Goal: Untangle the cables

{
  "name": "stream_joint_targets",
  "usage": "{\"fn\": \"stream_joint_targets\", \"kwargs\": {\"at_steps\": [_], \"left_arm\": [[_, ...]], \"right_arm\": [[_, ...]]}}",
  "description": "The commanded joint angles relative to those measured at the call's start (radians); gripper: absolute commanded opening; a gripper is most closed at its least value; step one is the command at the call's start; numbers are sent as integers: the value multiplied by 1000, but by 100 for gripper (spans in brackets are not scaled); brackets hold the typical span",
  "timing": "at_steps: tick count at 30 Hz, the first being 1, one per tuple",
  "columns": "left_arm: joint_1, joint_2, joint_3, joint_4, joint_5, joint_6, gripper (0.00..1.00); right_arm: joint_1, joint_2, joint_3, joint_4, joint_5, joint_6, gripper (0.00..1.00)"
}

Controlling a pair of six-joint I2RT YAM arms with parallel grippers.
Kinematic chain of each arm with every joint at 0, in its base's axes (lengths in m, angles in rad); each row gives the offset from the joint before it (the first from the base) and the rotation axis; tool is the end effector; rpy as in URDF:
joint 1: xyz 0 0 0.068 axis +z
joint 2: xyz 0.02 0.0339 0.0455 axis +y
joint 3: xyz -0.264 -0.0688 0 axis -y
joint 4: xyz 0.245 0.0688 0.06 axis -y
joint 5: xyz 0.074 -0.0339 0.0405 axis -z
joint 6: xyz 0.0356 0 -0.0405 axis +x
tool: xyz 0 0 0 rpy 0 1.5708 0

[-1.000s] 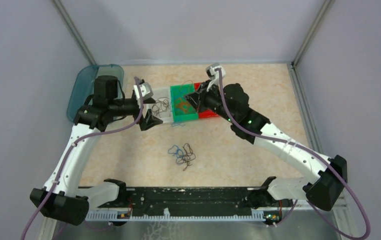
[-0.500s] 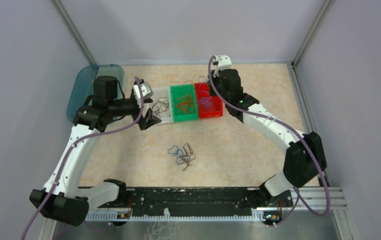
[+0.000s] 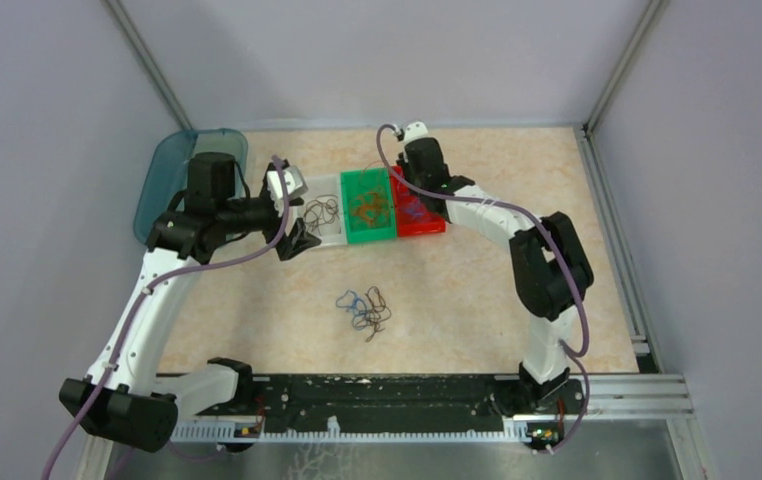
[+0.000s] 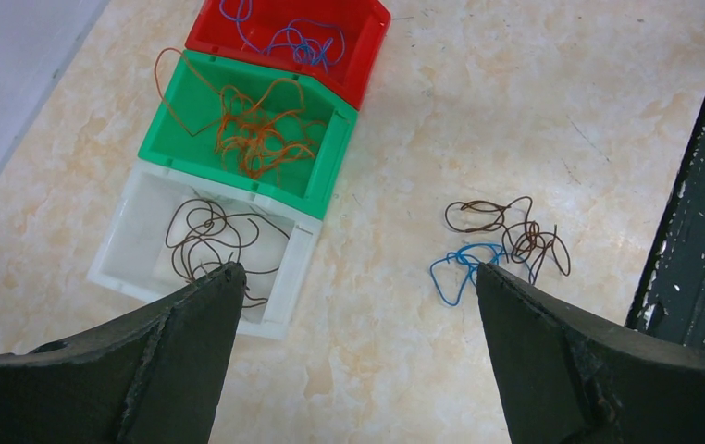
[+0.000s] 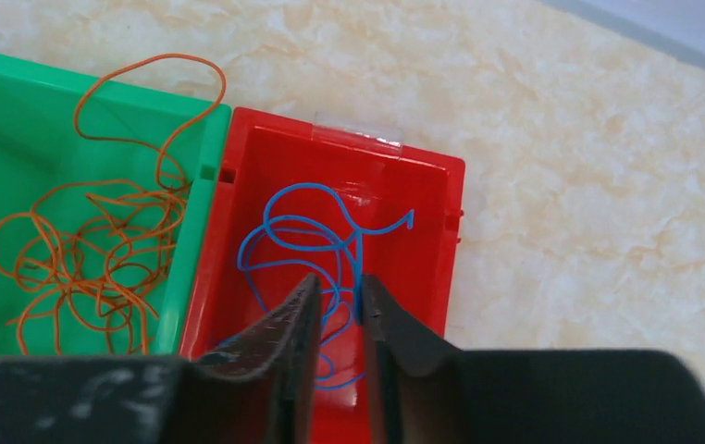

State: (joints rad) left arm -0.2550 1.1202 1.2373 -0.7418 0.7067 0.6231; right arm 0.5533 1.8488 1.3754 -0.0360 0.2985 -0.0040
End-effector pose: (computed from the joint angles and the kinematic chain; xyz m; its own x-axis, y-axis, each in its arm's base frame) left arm 0.2103 -0.0787 0.3802 -0.0502 0.4717 -0.8803 0.8999 0.4036 0.1649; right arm 0.3732 0.2182 0.2564 -0.4138 -0.2601 -0.8725 -0.2855 0.9471 -0.1469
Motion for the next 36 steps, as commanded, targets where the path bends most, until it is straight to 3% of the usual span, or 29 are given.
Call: {"fn": "stream_joint_targets", "kwargs": {"at_steps": [1, 3, 9, 26, 36], "left_arm": [[5, 1, 14, -9, -10, 19, 100], [5, 7, 14, -6, -12, 18, 100], [6, 23, 5, 11, -35, 10, 100], [16, 35, 10, 23, -50, 6, 100], [15, 30, 22, 25, -53, 10, 100]], "right_arm": [[-12, 29, 106, -61, 26, -13, 30], [-15, 11, 109, -65, 3, 8, 38], [-60, -19, 152, -108, -49, 57, 44], [-128, 83, 67, -88, 2, 40, 41], [-139, 73, -74, -22, -32, 67, 30]]}}
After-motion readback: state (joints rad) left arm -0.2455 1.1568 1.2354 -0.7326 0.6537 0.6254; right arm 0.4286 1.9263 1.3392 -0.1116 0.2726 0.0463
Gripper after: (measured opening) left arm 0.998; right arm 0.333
